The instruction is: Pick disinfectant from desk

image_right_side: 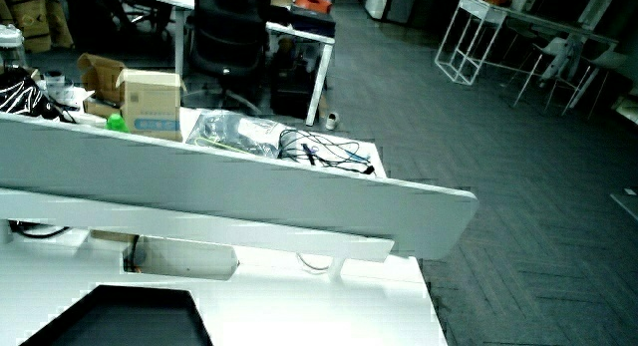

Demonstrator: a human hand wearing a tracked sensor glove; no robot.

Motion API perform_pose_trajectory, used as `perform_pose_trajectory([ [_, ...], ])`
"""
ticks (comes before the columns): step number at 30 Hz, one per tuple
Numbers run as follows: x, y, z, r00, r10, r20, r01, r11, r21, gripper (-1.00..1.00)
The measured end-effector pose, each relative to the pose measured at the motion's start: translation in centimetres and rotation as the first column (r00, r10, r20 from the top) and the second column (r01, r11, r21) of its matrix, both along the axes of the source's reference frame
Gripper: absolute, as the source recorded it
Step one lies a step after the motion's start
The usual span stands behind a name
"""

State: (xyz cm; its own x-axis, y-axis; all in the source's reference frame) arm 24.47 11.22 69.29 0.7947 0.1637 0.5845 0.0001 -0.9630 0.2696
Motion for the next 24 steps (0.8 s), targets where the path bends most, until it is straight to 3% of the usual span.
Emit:
perform_pose_trajectory([
  [2,-0.2,-0.8,-1.2,0.998,-0.002,-0.063,0.002,1.0,-0.001,0.0],
  [6,-0.6,-0.9,-1.9,0.994,0.024,-0.104,-0.021,0.9995,0.024,0.0],
  [11,-2.3,-0.3,-0.7,0.995,0.042,-0.091,-0.037,0.998,0.051,0.14],
  [17,-1.9,-0.8,-0.4,0.994,0.059,-0.093,-0.053,0.9963,0.068,0.43],
  [24,-1.6,-0.8,-2.1,0.97,0.16,-0.182,-0.143,0.9842,0.104,0.76],
])
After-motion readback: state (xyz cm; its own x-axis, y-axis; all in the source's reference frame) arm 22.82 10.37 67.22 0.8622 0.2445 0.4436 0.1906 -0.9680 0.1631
